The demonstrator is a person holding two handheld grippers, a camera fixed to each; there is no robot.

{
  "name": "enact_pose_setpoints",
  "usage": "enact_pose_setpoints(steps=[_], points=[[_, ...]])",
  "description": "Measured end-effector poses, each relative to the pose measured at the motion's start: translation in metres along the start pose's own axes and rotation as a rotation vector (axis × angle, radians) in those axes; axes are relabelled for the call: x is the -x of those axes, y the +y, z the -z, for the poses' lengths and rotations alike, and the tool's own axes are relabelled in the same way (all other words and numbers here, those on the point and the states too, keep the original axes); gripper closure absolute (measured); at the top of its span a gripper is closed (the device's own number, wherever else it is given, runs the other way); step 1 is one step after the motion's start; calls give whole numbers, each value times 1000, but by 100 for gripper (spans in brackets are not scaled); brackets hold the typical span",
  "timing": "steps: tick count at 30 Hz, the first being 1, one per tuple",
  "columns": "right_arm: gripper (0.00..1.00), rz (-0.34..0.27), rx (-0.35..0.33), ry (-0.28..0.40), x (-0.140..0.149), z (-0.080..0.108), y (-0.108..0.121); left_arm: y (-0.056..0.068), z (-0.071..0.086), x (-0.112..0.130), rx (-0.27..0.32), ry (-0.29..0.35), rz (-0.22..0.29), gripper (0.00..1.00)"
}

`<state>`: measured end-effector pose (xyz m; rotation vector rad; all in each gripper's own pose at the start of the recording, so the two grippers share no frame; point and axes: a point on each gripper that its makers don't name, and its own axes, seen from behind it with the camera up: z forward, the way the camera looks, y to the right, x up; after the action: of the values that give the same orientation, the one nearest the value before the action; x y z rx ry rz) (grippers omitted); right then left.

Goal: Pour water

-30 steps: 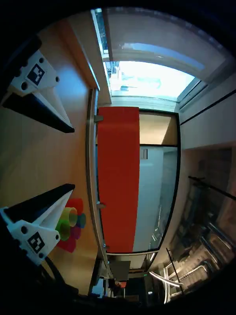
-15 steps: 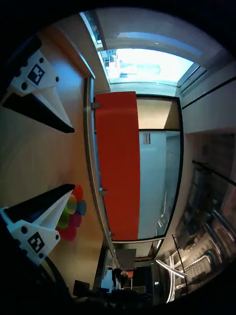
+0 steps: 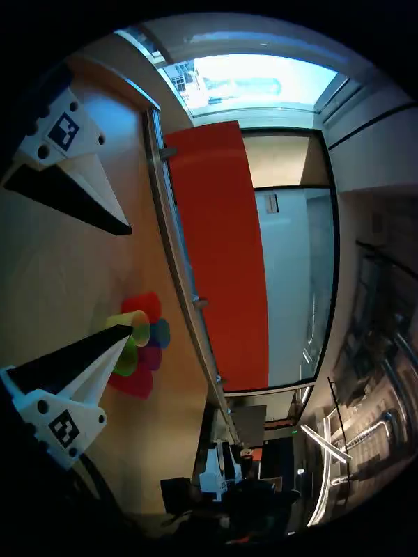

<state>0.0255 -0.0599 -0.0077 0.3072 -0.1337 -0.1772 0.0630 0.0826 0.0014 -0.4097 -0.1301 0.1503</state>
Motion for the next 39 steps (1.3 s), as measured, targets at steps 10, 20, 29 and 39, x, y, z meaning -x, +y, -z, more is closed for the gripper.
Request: enact_pose_setpoints(steps=[10,20,29,39], points=[[0,21,-147,-93,5,-4,-23,20,-10,5,86,-59,-49,4],[0,65,-178,-124,9,-10,-25,42,-19,22,163,-110,-54,4],[0,80,-206,-144,8,-21,-24,63,-35,36,230,-162,-70,4],[0,106,-236,-167,13,-42,-19,83,-57,46,306,-200,-87,4]])
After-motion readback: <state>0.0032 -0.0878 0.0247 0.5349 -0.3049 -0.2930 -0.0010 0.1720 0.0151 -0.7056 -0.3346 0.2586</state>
